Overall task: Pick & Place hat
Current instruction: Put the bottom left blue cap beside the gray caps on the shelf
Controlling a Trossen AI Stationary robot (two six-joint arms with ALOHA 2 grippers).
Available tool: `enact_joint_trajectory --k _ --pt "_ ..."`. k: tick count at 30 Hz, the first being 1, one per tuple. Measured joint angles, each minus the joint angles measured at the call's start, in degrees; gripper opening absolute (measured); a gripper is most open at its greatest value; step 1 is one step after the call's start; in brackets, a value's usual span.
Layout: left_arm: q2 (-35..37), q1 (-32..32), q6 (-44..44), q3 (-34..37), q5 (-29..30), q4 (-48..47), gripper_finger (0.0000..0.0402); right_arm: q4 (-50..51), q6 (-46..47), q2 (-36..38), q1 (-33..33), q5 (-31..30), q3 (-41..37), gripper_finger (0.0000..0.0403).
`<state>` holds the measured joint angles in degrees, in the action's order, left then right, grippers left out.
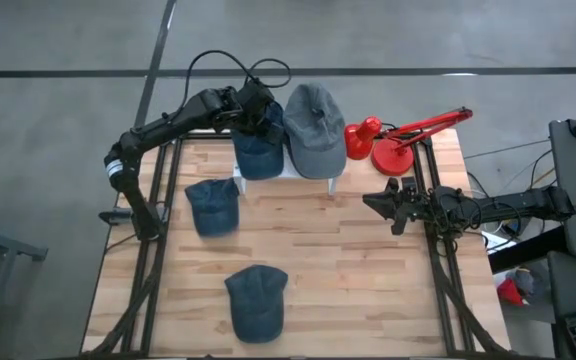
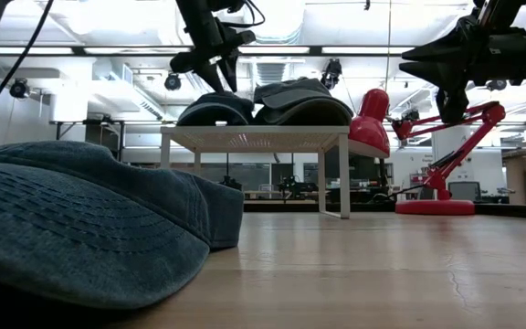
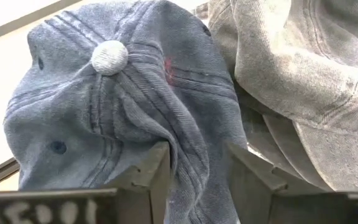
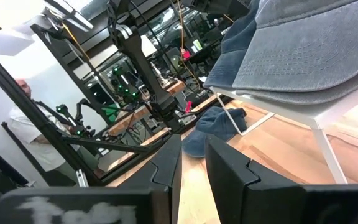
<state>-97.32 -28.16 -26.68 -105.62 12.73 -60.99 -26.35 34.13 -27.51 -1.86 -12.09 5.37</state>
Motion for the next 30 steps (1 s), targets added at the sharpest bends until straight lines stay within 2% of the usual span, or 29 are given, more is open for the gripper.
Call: enact_joint_trajectory --k 5,30 --pt "0.92 0.02 0.0 0.0 0.02 0.0 0.0158 0.0 0.0 0.0 0.01 -0.01 0.0 0.0068" --pt "1.88 0.13 2.78 0.0 -0.04 -1.2 0.0158 0.0 -0.03 -0.01 0.01 -0.01 0.0 0.0068"
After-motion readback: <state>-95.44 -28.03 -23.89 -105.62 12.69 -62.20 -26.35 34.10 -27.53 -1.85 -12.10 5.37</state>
